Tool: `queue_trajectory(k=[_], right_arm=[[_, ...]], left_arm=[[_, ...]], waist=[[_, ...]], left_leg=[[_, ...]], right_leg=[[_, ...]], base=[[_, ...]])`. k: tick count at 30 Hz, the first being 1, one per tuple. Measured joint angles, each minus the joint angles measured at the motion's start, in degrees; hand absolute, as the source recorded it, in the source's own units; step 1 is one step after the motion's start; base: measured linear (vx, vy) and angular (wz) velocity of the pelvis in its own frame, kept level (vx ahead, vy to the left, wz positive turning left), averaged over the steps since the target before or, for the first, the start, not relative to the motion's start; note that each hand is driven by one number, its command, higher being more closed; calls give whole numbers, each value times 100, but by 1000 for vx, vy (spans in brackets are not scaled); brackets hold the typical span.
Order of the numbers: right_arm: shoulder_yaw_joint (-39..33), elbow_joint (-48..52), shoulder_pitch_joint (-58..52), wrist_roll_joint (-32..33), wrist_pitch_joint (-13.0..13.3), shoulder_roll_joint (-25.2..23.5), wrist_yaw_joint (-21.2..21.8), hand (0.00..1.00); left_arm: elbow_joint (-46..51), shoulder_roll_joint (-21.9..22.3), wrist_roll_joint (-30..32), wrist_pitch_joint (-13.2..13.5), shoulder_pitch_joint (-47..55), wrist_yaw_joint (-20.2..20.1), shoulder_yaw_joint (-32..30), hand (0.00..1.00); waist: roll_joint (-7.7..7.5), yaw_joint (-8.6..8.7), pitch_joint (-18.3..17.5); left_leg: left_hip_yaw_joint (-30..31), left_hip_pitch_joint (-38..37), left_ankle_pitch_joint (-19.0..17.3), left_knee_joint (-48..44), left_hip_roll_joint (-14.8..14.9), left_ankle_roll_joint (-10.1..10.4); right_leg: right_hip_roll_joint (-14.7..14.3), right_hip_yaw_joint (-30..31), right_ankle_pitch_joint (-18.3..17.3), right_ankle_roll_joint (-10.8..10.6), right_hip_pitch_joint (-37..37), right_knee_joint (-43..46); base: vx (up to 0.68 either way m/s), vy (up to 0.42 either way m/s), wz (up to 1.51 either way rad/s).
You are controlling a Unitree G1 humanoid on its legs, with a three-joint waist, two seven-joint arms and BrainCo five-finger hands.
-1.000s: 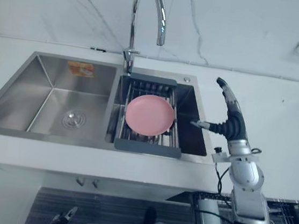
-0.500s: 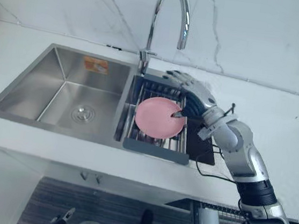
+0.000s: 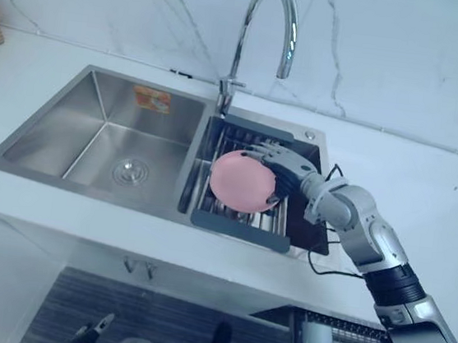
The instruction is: Walk over to the sink, pick up the cup, carry it to the dishwasher, place the cup inside the dishwasher, then close the dishwasher door
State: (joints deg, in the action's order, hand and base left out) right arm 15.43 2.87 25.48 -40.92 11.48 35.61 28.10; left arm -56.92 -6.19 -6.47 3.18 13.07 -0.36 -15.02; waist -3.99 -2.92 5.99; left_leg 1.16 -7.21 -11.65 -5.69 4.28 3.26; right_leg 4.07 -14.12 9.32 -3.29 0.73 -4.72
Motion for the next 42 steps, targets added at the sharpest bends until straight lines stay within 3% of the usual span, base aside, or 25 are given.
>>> queue_trajectory(k=[6, 18, 30, 42], right_arm=[[20, 0, -191, -13, -6, 0, 145, 0], [248, -7, -689, -674, -52, -34, 132, 0], [407, -460, -702, -909, -291, -166, -210, 0], [498, -1034, -697, -1124, -350, -331, -499, 0]], left_arm=[[0, -14, -1, -36, 5, -2, 17, 0], [4, -55, -13, -36, -3, -3, 175, 0], [4, -59, -13, -55, -4, 2, 265, 0], [5, -63, -14, -80, -8, 5, 297, 0]], waist=[[-45, -6, -29], [-46, -22, -29], [-44, -26, -28], [-22, -63, -14]], left_leg=[[-15, 0, 4, 0, -3, 0], [-107, 2, 5, 2, -4, 3], [-104, 0, 31, 33, 0, 12], [-85, -3, 68, 79, -1, 20]], right_leg=[[7, 6, 5, 3, -1, -12], [4, 70, 26, 7, -38, -11], [5, 57, 26, 7, -38, -22], [10, 31, 26, 7, -45, -21]], base=[[0, 0, 0], [-2, 4, -3], [0, 0, 0], [0, 0, 0]])
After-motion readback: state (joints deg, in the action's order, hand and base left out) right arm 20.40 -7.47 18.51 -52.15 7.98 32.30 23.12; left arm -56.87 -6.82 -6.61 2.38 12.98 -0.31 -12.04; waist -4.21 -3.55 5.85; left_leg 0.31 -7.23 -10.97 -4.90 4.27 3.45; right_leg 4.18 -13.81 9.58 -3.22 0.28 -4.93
